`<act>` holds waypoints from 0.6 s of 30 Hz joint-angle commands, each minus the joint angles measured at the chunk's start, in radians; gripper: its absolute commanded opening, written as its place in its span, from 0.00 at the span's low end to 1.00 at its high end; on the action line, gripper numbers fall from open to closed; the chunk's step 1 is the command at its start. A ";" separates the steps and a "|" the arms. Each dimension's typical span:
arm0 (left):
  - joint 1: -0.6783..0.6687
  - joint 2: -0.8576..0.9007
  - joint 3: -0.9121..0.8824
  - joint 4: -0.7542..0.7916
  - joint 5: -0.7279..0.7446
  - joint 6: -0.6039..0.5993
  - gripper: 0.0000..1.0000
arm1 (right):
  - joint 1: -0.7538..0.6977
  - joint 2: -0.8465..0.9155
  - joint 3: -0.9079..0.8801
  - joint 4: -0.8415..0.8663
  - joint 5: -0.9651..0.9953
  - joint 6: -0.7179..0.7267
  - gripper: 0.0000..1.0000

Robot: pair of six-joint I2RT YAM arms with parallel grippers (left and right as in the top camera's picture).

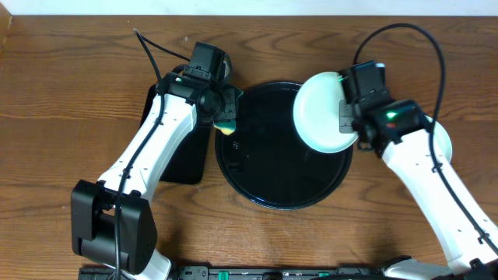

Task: Clean dirty plates on tray and stack at the side
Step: 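Lift the green plate with right gripper and carry it right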

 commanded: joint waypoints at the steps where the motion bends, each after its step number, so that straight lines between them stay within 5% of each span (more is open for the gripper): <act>1: 0.000 0.000 0.008 -0.002 -0.009 -0.004 0.07 | 0.098 -0.013 0.002 -0.027 0.323 0.066 0.01; 18: 0.000 0.000 0.008 -0.002 -0.009 -0.004 0.08 | 0.225 -0.013 0.002 -0.037 0.486 0.096 0.01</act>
